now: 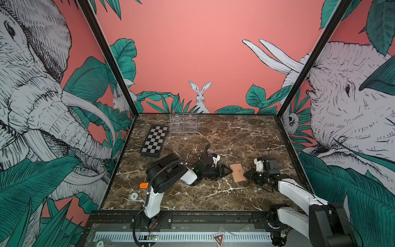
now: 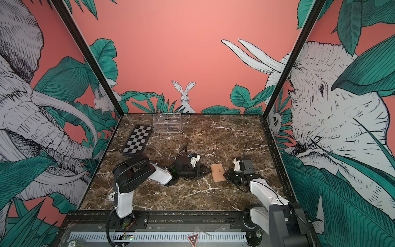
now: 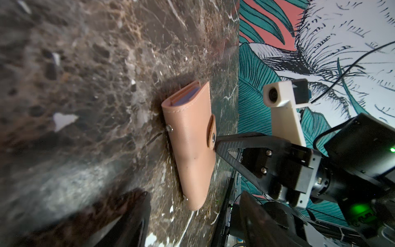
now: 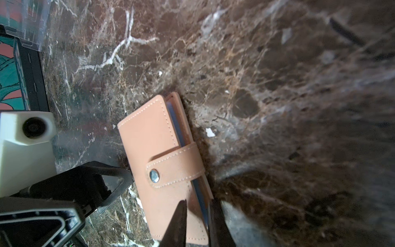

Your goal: Take the credit cards out of the card holder

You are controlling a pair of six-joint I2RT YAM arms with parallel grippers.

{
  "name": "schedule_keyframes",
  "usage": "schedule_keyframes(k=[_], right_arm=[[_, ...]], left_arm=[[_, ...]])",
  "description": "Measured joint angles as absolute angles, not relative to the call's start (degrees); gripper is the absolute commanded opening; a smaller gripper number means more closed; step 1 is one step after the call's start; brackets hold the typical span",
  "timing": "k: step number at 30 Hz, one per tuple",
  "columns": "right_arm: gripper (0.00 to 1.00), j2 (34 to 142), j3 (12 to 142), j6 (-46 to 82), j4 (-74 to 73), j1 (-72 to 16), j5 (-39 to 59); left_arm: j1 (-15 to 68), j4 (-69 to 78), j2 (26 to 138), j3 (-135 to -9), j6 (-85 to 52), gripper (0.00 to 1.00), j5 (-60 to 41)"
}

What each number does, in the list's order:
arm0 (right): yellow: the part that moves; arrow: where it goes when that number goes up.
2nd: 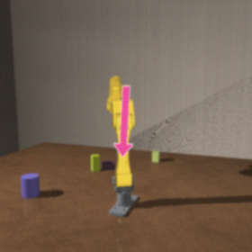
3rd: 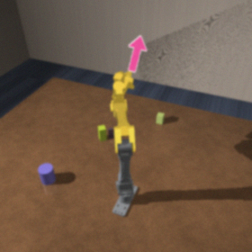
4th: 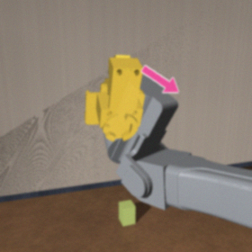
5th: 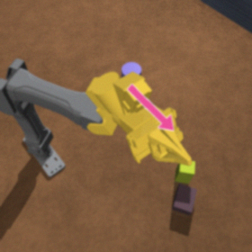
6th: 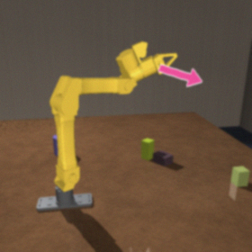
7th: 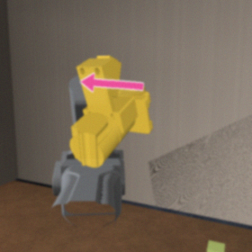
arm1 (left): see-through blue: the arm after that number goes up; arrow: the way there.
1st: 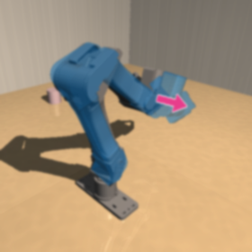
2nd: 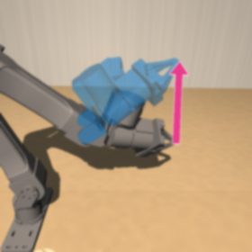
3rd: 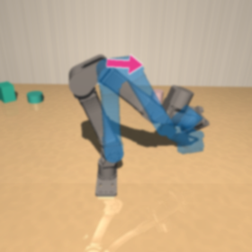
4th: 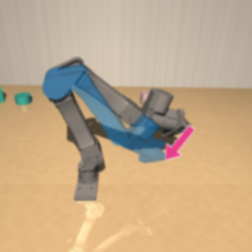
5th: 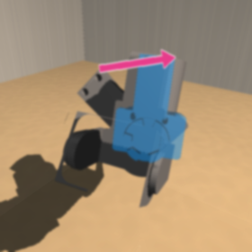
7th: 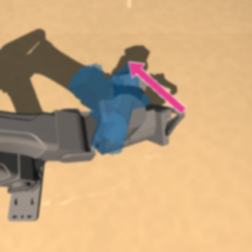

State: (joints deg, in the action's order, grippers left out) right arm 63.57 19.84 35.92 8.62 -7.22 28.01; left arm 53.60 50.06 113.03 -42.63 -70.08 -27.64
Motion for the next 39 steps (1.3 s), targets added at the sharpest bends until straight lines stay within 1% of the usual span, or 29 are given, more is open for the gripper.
schedule_keyframes(k=[8,12,14,20,22,30,33,39], right_arm=[[0.14,67.1,18.5,36.6,2.9,-7.1,29.8],[0.13,68.1,17.5,37.5,-0.8,-7.1,31.4],[0.12,68.5,17.1,37.8,-2.0,-7.1,31.9],[0.11,69.1,17.0,38.4,-3.2,-7.2,32.5],[0.11,69.4,17.0,38.5,-3.7,-7.4,32.6],[0.10,71.5,17.0,39.0,-6.8,-8.9,33.1],[0.10,72.3,17.2,39.2,-7.6,-9.5,33.1],[0.09,73.1,17.6,39.4,-8.4,-10.4,32.8]], left_arm=[[53.8,51.2,114.9,-43.9,-70.1,0.62,-27.7],[54.1,53.6,116.9,-44.8,-70.8,0.57,-27.7],[54.2,54.1,117.3,-45.0,-70.9,0.56,-27.7],[54.2,53.9,117.7,-45.1,-70.7,0.47,-27.3],[54.2,54.2,118.2,-45.5,-70.7,0.47,-27.2],[54.2,54.8,119.3,-46.2,-70.8,0.36,-27.0],[54.2,54.7,119.3,-46.2,-70.8,0.30,-26.8],[54.2,55.0,119.6,-46.2,-71.0,0.08,-26.7]])
